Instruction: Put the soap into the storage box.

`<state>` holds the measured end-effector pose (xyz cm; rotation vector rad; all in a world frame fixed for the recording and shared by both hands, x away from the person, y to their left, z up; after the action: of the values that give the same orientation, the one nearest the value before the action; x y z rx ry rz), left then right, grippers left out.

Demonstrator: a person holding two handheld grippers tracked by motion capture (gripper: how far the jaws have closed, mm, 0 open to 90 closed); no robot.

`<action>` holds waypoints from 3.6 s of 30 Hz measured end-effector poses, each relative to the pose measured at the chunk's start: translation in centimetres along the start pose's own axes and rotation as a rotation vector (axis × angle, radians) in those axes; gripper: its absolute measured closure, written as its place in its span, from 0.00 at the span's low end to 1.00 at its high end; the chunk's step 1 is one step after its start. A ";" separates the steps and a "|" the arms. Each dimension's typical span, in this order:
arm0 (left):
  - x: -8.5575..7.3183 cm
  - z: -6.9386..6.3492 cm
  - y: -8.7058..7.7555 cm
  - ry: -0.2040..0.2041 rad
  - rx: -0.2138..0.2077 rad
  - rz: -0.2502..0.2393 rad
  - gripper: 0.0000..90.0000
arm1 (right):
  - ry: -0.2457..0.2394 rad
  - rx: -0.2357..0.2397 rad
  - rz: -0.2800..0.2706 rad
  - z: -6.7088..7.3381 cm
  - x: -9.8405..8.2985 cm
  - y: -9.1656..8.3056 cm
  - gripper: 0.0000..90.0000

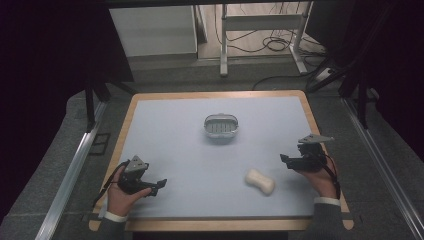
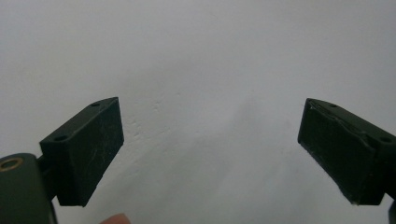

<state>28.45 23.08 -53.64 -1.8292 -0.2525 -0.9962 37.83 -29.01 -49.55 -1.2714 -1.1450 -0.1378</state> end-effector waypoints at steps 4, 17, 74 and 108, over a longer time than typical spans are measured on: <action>0.0 0.0 -0.1 0.001 -0.001 0.000 0.08 | -0.012 -0.002 -0.001 0.1 0.3 -0.5 0.22; -0.2 -0.1 0.0 0.020 0.003 0.021 0.08 | -0.072 0.027 0.024 1.2 1.6 -0.9 0.25; -0.5 -0.2 -1.1 0.018 -0.004 0.006 0.08 | -0.313 0.263 0.401 10.3 3.9 1.2 0.32; -0.5 0.0 -1.3 0.023 0.003 0.004 0.08 | -0.381 0.274 0.558 11.2 3.8 2.6 0.55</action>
<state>27.37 23.78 -53.16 -1.8139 -0.2361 -1.0133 34.74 -17.35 -50.01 -1.3516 -1.0368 0.6786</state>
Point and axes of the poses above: each handheld gripper's, and its own axes: y roughly forward along the jaws, x roughly out of its top, z roughly to its left, the point moved 2 cm from there along y, roughly forward along the jaws, and after that the axes turned 7 degrees about -y, right-handed, at the moved point
